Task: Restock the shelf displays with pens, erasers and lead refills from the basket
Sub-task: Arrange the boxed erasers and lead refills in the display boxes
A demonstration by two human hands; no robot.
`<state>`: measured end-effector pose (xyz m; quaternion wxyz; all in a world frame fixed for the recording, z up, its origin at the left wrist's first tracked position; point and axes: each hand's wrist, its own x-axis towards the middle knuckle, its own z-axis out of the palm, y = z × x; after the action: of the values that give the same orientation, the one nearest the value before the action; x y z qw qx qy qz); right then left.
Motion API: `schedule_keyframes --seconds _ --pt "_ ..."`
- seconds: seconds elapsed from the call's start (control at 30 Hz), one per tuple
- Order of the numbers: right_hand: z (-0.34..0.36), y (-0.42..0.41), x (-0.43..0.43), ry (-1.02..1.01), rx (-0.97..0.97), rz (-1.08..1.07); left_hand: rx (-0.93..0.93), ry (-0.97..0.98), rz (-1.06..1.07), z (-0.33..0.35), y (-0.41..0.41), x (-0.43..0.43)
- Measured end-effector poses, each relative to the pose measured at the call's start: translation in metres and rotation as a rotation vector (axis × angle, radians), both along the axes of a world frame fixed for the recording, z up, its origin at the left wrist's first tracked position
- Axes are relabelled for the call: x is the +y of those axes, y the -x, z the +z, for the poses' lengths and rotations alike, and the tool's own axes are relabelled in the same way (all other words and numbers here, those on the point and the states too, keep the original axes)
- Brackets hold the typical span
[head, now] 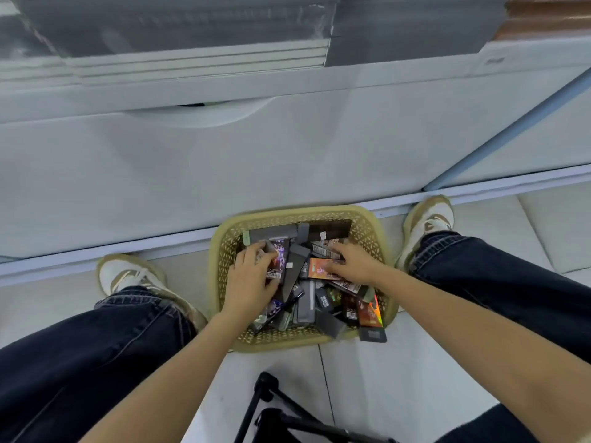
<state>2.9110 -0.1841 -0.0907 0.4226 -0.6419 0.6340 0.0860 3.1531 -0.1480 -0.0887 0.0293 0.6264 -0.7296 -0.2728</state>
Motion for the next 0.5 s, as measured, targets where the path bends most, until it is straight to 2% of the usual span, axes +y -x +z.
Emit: schedule_keyframes --seconds 0.13,0.27,0.33,0.43,0.5 --pt "0.012 0.003 -0.004 -0.004 -0.102 -0.058 0.017 -0.056 -0.027 0.004 -0.002 -0.001" --pt "0.030 0.009 -0.013 0.093 -0.162 -0.093 0.040 -0.152 -0.053 0.012 -0.005 -0.004" --pt "0.043 0.011 -0.021 0.089 -0.230 -0.130 0.075 -0.137 -0.022 0.018 -0.005 -0.007" --pt "0.062 0.008 -0.033 0.024 -0.236 -0.002 0.253 0.021 0.025 0.036 0.004 -0.011" --pt "0.072 -0.004 -0.034 -0.069 -0.277 0.097 0.395 -0.051 -0.016 0.050 0.015 -0.017"
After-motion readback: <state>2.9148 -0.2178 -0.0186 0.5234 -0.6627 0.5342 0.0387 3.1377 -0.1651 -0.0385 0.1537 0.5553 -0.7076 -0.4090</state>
